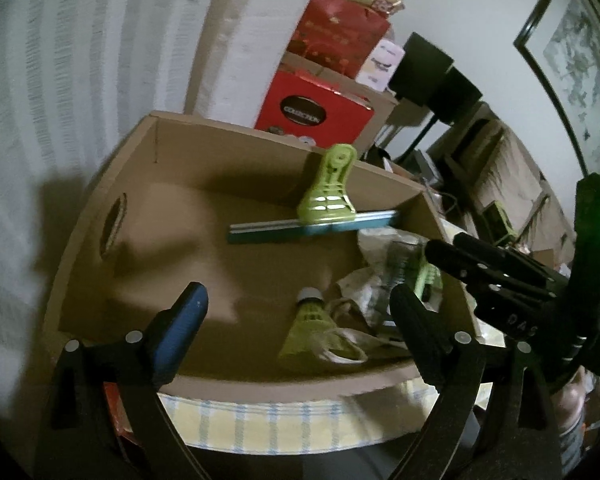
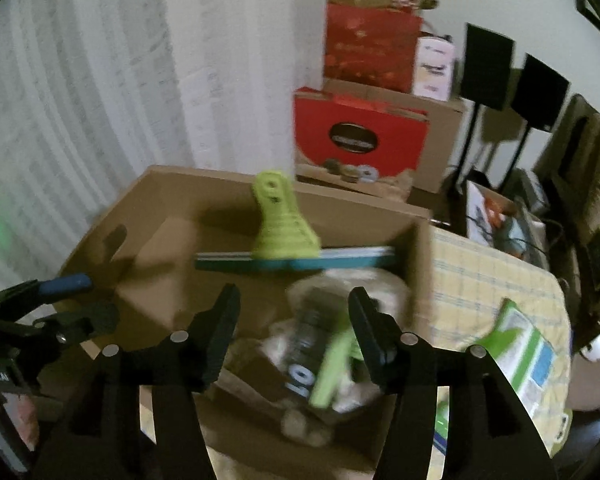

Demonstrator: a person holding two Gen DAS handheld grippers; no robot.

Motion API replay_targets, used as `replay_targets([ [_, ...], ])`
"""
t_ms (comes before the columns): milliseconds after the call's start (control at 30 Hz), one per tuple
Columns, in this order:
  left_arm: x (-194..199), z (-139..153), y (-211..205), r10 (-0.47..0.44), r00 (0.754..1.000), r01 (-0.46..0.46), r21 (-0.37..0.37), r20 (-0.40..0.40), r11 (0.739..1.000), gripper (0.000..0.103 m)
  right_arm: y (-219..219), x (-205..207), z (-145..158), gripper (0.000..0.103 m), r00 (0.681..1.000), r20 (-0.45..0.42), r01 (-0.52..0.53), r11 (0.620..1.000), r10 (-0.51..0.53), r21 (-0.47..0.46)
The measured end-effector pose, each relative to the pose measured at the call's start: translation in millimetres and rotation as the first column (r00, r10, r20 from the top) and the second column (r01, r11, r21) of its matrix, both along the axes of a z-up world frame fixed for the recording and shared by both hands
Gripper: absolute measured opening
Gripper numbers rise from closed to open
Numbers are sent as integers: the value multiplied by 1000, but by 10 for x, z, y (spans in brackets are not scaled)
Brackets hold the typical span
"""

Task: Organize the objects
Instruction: 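Lower the squeegee into the box and open the right gripper, then withdraw the right gripper from the box back over the table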

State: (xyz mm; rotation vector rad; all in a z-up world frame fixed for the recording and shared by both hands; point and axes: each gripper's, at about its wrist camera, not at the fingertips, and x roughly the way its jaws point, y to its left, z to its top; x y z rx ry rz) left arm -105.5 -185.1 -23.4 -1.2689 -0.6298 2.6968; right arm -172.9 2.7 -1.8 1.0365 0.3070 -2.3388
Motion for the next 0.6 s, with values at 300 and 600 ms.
replay_targets([
  [300,70,136,409,-58,998,58,-32,-12,998,96,660,54,32,68,992,-2,127,992,-127,-1],
  [600,114,155,944,-157,988,157,-34,1,987,96,1438,51,-18,71,967,-1,254,967,-254,-1],
])
